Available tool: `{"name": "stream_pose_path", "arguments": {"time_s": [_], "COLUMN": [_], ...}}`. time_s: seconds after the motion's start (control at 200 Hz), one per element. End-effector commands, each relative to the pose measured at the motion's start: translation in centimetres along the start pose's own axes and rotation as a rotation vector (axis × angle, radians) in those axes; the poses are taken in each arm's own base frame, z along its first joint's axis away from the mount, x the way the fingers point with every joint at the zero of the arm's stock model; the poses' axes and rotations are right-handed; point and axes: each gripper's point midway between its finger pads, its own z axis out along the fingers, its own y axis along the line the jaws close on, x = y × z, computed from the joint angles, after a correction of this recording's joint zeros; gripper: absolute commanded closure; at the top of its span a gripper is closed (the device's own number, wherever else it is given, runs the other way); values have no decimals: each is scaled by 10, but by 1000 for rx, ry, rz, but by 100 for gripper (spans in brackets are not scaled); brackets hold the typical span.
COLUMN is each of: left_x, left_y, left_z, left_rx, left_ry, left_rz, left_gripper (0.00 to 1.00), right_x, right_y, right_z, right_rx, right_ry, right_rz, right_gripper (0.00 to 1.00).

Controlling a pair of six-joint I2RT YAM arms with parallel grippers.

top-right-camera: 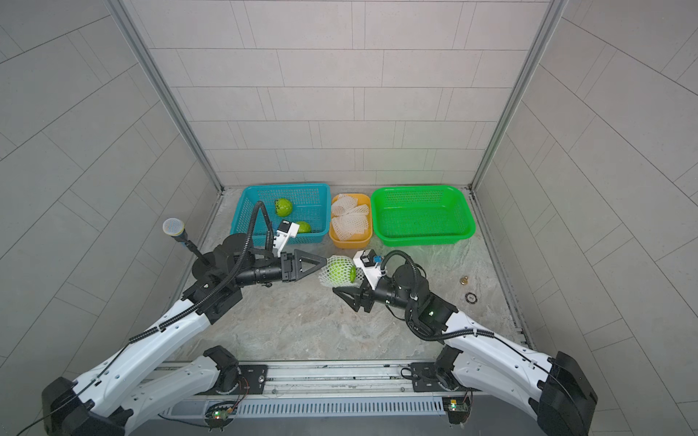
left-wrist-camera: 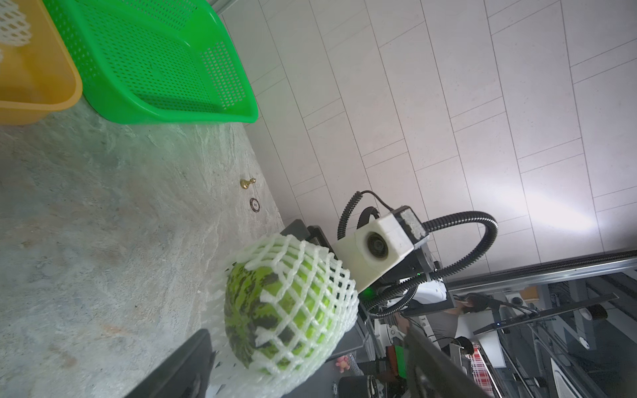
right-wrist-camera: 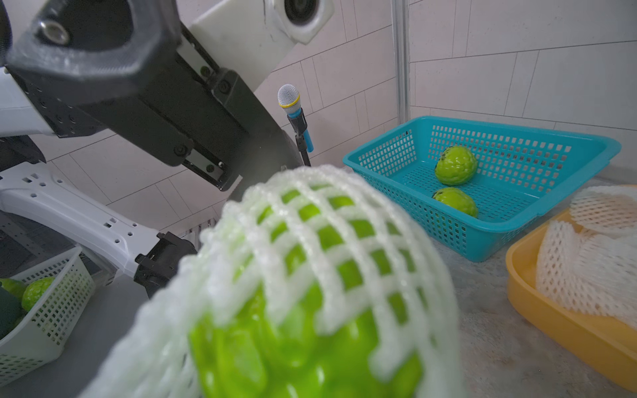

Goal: Sleeve custard apples in foam nets
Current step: Adjust the foam net on the custard apple.

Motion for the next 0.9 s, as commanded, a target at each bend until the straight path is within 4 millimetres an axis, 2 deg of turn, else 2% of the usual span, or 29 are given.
{"name": "stream_pose_path", "arguments": {"time_s": [0.0,0.33,0.465,0.65,0.816,0.896], "left_x": [8,17,18,18,17,17], "left_y": [-1,2,2,2,2,2], "left_z": [5,17,19,21,21,21], "left_rx": [11,10,15,30,37,35], "left_ry": [39,85,86,85,83,80], "left_rz": [23,16,12,2,-2,0], "left_gripper": [9,11,17,35,38,40], "right_x": [-18,-19,-20,-20,-20,-26], "right_y": [8,11,13,15,14,15], "right_z": [1,9,11,12,11,10], "right_rx": [-31,-60,-70,-79,-75,-74], "right_ry": [-32,-9,-8,2,7,-8], "right_rz": [-34,-28,-31,-33,-31,-33], "right_gripper": [26,26,26,25,22,19]}}
